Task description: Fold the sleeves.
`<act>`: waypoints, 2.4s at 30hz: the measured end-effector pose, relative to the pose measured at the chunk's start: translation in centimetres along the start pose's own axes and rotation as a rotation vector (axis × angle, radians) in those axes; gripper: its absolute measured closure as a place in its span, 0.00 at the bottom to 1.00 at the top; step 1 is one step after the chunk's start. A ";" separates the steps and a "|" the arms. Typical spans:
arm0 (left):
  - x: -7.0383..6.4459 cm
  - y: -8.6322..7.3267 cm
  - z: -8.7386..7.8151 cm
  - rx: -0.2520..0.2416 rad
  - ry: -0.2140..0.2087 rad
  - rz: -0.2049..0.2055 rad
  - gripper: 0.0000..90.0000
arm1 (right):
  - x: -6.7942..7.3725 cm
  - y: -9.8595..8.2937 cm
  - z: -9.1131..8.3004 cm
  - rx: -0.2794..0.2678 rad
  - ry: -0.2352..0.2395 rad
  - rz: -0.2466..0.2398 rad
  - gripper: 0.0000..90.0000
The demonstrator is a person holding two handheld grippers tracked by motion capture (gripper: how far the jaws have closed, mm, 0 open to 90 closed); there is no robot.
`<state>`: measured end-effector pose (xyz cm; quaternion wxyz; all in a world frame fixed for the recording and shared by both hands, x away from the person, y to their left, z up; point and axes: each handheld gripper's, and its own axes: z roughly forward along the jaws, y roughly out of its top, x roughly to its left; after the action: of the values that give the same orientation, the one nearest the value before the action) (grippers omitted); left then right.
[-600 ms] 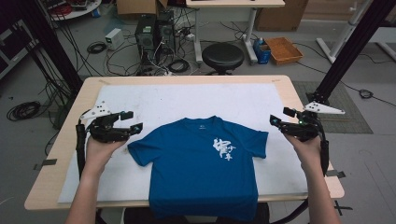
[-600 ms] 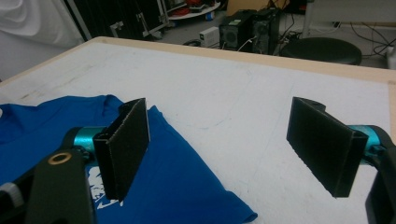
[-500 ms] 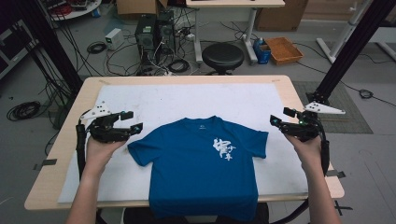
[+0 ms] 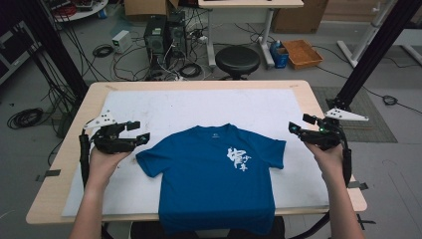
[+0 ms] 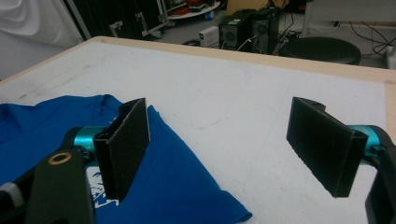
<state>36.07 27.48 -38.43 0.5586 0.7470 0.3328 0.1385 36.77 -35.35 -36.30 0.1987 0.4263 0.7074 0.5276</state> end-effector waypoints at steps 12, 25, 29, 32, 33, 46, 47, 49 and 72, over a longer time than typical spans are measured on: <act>2.0 -3.5 -0.6 0.150 -0.005 -0.174 0.53 | 0.4 -0.1 0.1 0.004 -0.001 -0.011 0.26; 1.3 -5.9 -1.0 0.184 0.104 -0.263 0.64 | 0.6 0.0 0.1 -0.002 -0.003 -0.021 0.27; 1.1 -6.0 -0.5 0.201 0.107 -0.260 0.70 | 0.7 0.0 0.1 -0.006 -0.004 -0.023 0.27; 0.9 -6.1 -0.1 0.228 0.110 -0.254 0.75 | 0.7 0.0 0.1 -0.004 -0.006 -0.026 0.27; 0.9 -6.2 -0.1 0.231 0.109 -0.259 0.77 | 0.7 0.0 0.1 -0.004 -0.004 -0.025 0.27; -0.3 -4.0 -0.3 0.133 0.000 -0.322 0.98 | 0.8 0.1 0.0 -0.014 0.005 -0.033 0.27; -0.6 -3.5 -0.2 0.122 -0.010 -0.320 0.98 | 0.8 0.1 0.0 -0.017 0.008 -0.031 0.27; -1.4 -2.6 0.3 0.109 -0.034 -0.314 0.98 | 0.8 0.1 -0.1 -0.014 0.010 -0.029 0.27; -7.7 -0.8 9.5 0.103 -0.156 -0.384 0.98 | 0.8 0.4 -0.1 -0.020 0.018 -0.040 0.27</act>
<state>35.57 15.55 -41.08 0.5600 0.7058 0.4314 -0.0461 36.35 -34.73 -35.78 0.2071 0.4051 0.7123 0.5344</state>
